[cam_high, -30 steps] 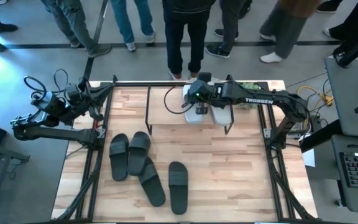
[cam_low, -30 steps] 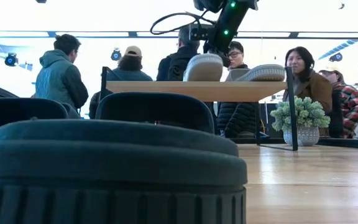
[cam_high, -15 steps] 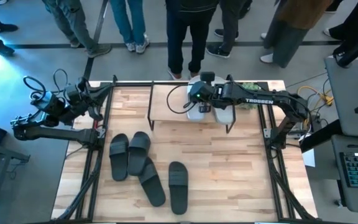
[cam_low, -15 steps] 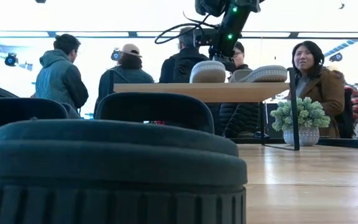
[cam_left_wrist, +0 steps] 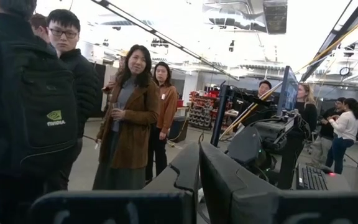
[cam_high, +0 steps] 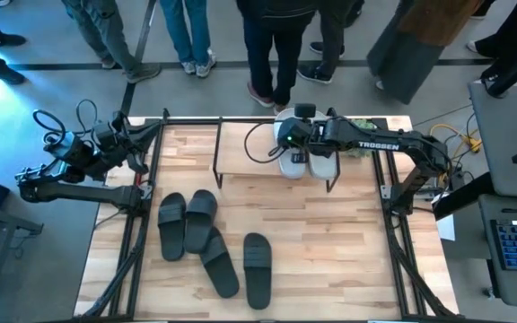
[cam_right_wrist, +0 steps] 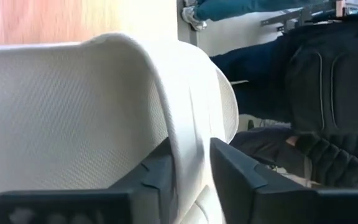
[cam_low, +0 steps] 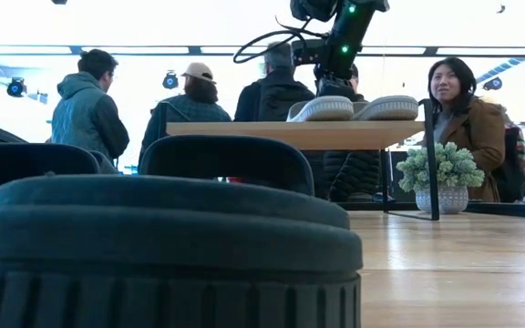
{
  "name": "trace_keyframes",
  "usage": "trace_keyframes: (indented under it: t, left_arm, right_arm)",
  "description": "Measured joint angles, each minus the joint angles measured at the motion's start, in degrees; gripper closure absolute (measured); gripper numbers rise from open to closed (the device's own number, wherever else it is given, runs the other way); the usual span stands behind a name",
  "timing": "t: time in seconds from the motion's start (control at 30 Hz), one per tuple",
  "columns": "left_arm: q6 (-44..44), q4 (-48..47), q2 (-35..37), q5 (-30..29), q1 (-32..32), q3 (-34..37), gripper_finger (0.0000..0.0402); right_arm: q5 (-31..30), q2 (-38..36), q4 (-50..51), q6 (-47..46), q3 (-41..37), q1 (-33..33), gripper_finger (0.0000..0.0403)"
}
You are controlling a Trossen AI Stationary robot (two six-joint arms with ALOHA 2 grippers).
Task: Pick and place slides into the shelf
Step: Put the gray slide on the shelf
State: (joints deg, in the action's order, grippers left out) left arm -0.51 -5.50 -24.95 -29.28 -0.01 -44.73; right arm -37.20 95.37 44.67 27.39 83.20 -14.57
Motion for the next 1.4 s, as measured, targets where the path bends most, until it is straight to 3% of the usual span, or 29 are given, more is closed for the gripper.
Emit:
trace_keyframes:
  t: [0.23, 0.6, 0.67, 0.77, 0.93, 1.13, 1.27, 1.4]
  left_arm:
    - [0.0, 0.03, 0.0, 0.0, 0.02, -0.02, 0.0402]
    - [0.0, 0.39, 0.09, 0.02, 0.0, -0.04, 0.0402]
    - [-0.02, 0.39, 0.09, 0.02, 0.0, -0.04, 0.0402]
    - [-0.02, 0.39, 0.07, 0.01, 0.01, -0.04, 0.0402]
    - [-0.05, 0.4, -0.68, -0.2, 0.01, -0.09, 0.0402]
    - [-0.26, 0.46, -1.22, -0.2, 0.0, -0.09, 0.0402]
    - [-0.26, 0.47, -1.04, -0.22, 0.0, -0.09, 0.0402]
    - [-0.27, 0.52, -0.31, -0.22, 0.01, -0.1, 0.0402]
  right_arm:
    - [-0.08, -0.42, 0.15, -0.22, 1.58, 0.96, 0.0265]
    - [-0.13, -1.36, 7.04, -5.83, 8.76, 5.12, 0.0272]
    - [2.38, -1.25, 10.06, -9.26, 11.01, 5.45, 0.0273]
    - [11.4, -0.3, 13.65, -17.38, 14.95, 4.62, 0.0278]
    - [14.12, 6.85, 16.45, -24.01, 24.16, 0.65, 0.0303]
    - [15.96, 17.82, 21.91, -21.74, 38.32, -1.76, 0.0352]
    - [20.6, 24.2, 25.89, -20.09, 45.28, -3.11, 0.0385]
    - [20.76, 28.5, 27.5, -17.86, 51.01, -3.14, 0.0393]
